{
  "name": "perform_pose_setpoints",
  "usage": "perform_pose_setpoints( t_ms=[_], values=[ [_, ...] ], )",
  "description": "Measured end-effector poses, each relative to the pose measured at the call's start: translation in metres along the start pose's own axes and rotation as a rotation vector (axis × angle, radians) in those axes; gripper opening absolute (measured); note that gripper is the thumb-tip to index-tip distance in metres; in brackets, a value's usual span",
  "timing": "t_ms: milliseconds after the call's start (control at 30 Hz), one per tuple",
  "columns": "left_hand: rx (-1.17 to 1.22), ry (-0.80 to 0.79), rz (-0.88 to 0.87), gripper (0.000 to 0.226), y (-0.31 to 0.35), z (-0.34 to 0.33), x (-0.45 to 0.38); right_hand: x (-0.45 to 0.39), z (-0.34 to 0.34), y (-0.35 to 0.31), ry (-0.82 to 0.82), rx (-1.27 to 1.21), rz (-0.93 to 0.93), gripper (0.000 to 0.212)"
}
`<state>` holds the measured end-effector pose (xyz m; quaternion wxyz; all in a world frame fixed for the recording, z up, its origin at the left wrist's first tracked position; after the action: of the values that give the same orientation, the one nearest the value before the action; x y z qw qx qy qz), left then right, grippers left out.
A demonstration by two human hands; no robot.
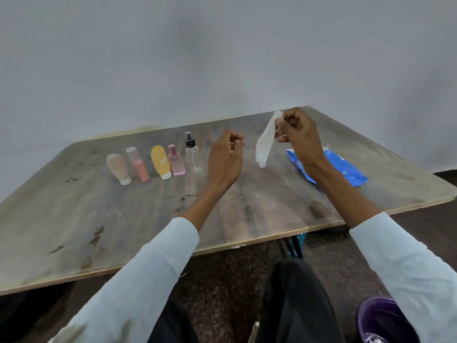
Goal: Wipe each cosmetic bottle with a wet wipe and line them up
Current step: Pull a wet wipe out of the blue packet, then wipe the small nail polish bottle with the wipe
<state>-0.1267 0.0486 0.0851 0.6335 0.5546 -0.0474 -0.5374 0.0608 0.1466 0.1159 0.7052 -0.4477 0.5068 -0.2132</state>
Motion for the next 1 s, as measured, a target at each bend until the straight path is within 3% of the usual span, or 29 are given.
perform_pose_setpoints(
  t_ms=[167, 300, 400, 633, 1000],
  values=[
    [0.208, -0.116, 0.135, 0.024, -0.031, 0.030, -0.011, -0.023, -0.080, 0.010, -0.182, -0.138, -0.094, 0.005],
    [0.226, -0.047, 0.164, 0.041, -0.057, 0.050, -0.021, -0.038, -0.132, 0.018, -0.271, -0.186, -0.147, 0.005],
    [0.246, 0.000, 0.185, 0.036, -0.071, 0.058, -0.026, -0.048, -0.153, 0.029, -0.262, -0.218, -0.183, 0.006],
    [0.231, 0.056, 0.129, 0.018, -0.079, 0.056, -0.035, -0.061, -0.160, 0.066, -0.208, -0.235, -0.227, 0.008],
    [0.088, 0.264, 0.077, 0.021, -0.078, 0.071, -0.030, -0.062, -0.148, 0.087, -0.168, -0.186, -0.236, 0.012]
  ],
)
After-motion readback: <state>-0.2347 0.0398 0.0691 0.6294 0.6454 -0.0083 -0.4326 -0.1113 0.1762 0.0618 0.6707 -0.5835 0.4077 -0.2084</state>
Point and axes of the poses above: each hand's wrist, its own x-axis away from the middle knuckle, its own z-axis out of the back of the hand, y = z × x, the point moved 9 cm from there along -x, towards the middle knuckle, and after that the axes turned 5 degrees about -y, right-handed, at the moved point
